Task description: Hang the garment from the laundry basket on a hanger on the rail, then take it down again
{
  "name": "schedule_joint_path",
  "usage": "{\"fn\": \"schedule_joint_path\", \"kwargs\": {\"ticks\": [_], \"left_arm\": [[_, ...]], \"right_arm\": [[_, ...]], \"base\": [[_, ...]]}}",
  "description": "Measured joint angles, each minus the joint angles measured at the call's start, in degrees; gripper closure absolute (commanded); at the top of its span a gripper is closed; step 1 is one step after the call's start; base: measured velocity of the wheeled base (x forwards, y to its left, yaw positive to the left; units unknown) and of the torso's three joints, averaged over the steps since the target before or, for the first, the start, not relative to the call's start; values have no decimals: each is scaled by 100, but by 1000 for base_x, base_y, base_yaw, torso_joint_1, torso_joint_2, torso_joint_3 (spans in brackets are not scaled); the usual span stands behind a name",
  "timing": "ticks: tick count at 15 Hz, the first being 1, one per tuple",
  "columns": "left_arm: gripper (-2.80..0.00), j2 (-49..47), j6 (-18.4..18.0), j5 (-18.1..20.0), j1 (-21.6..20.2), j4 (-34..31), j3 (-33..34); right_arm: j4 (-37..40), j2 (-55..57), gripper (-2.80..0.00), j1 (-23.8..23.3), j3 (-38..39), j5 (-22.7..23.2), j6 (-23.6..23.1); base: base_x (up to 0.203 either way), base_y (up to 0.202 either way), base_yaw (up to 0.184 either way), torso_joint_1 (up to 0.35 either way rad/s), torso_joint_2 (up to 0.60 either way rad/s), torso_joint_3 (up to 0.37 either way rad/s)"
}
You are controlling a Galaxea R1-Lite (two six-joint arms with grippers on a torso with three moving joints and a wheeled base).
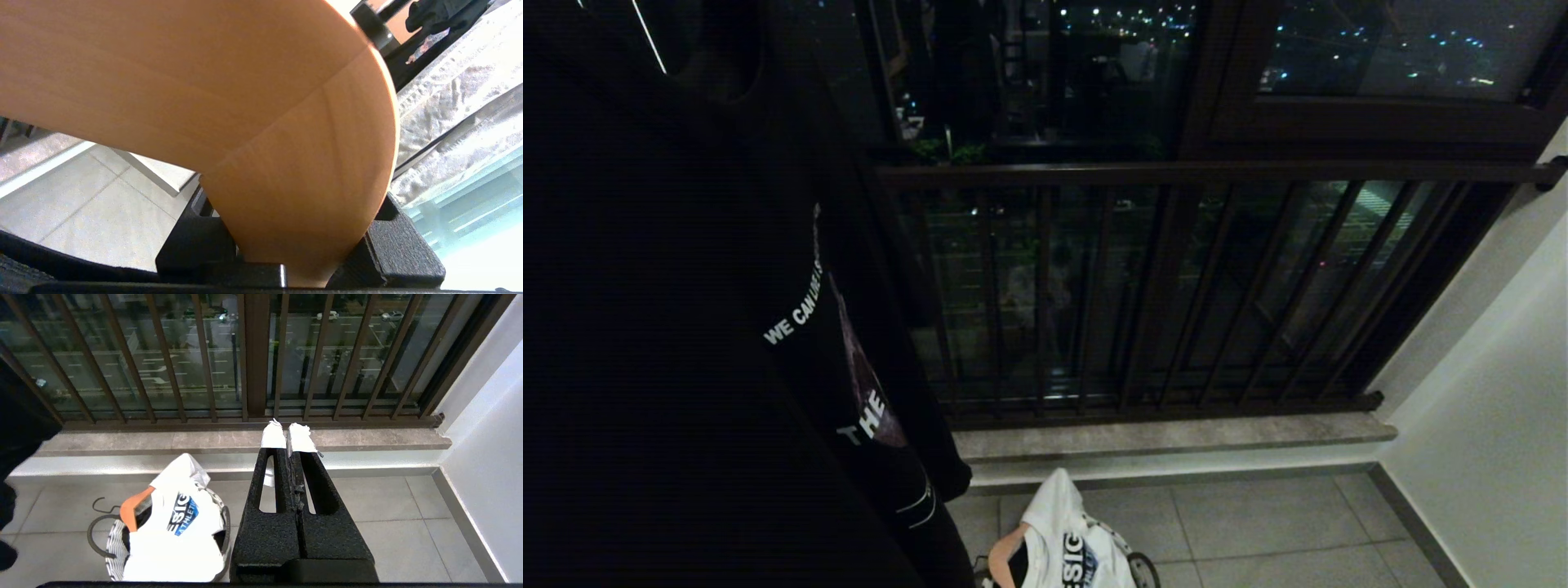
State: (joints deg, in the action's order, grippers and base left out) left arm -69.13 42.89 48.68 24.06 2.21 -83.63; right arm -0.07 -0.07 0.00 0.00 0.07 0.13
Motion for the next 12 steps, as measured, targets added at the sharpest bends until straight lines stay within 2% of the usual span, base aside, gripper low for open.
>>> {"fn": "schedule_joint_path", "kwargs": {"ticks": [6, 12], "left_arm": [[0, 346, -2, 0, 2, -135, 311], [0, 590, -30, -12, 2, -100, 966]], "right_arm": [[0, 0, 0, 0, 0, 0, 0], [0, 0, 0, 0, 0, 0, 0]], "base": [[0, 0, 0, 0, 0, 0], [0, 0, 0, 0, 0, 0]]}}
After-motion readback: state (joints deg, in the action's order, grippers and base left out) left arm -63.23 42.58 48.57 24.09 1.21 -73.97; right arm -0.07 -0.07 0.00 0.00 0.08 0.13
